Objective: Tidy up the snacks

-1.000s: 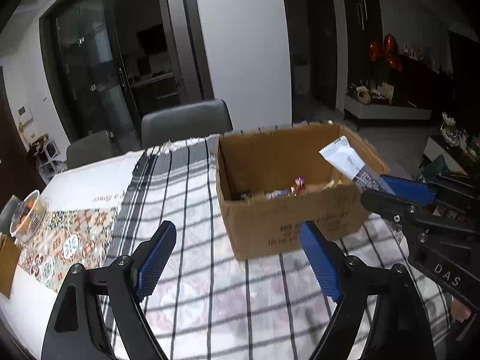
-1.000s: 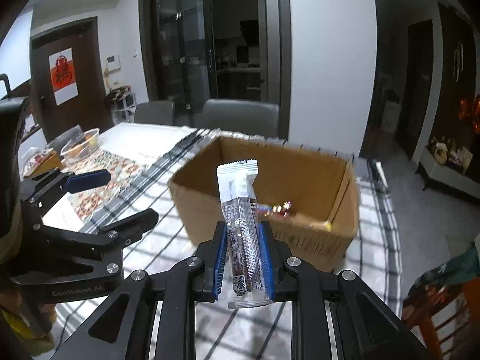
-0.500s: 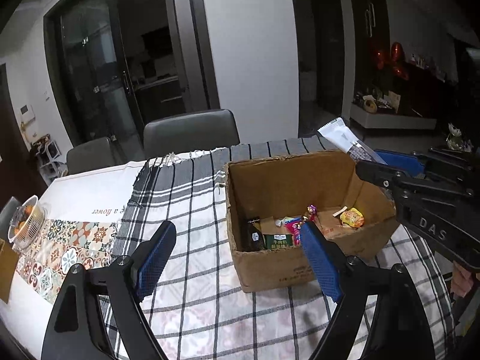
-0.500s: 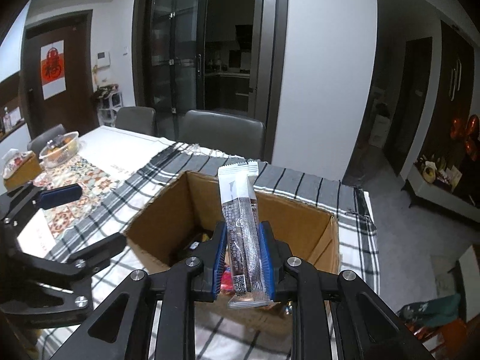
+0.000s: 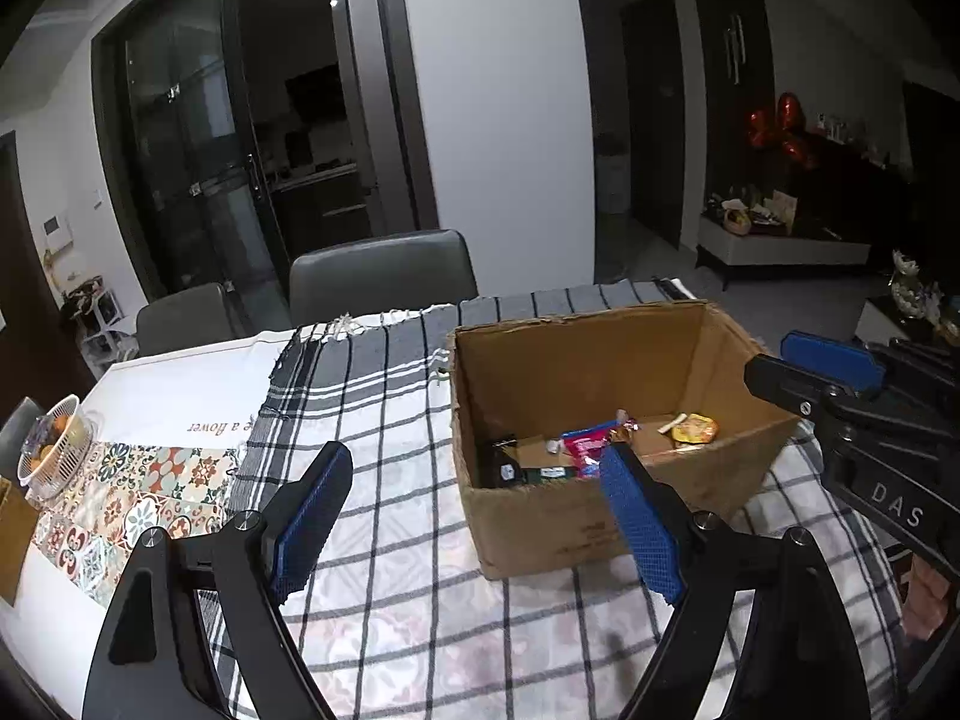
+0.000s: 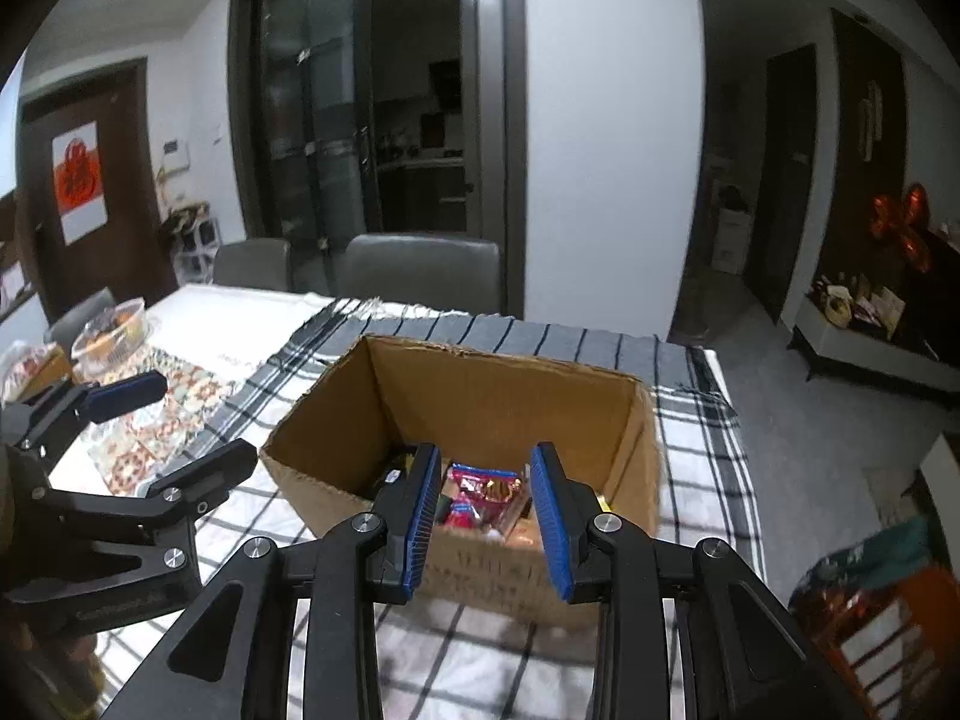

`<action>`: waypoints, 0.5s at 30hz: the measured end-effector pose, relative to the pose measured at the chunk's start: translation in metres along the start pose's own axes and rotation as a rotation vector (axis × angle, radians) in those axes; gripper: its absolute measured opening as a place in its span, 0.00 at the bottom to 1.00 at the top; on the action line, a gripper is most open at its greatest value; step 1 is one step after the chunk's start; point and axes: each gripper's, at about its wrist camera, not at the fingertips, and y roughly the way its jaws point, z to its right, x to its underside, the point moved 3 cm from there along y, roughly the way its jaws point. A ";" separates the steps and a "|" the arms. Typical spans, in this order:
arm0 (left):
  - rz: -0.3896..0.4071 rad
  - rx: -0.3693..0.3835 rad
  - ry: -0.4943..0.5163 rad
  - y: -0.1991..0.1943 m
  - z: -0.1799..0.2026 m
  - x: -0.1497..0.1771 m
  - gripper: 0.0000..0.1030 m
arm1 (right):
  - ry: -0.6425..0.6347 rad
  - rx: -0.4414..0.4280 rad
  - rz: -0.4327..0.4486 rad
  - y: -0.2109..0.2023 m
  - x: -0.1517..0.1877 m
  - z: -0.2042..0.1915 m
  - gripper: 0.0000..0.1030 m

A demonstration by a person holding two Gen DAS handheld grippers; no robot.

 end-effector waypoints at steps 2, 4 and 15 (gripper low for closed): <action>0.016 0.011 0.001 -0.013 0.002 0.003 0.82 | 0.025 0.010 0.013 -0.011 0.005 0.001 0.31; 0.030 0.020 0.005 -0.024 0.004 0.005 0.85 | 0.046 0.012 0.021 -0.025 0.012 0.000 0.31; 0.099 0.038 0.001 -0.098 0.007 0.034 0.95 | 0.092 0.051 0.052 -0.098 0.052 -0.010 0.48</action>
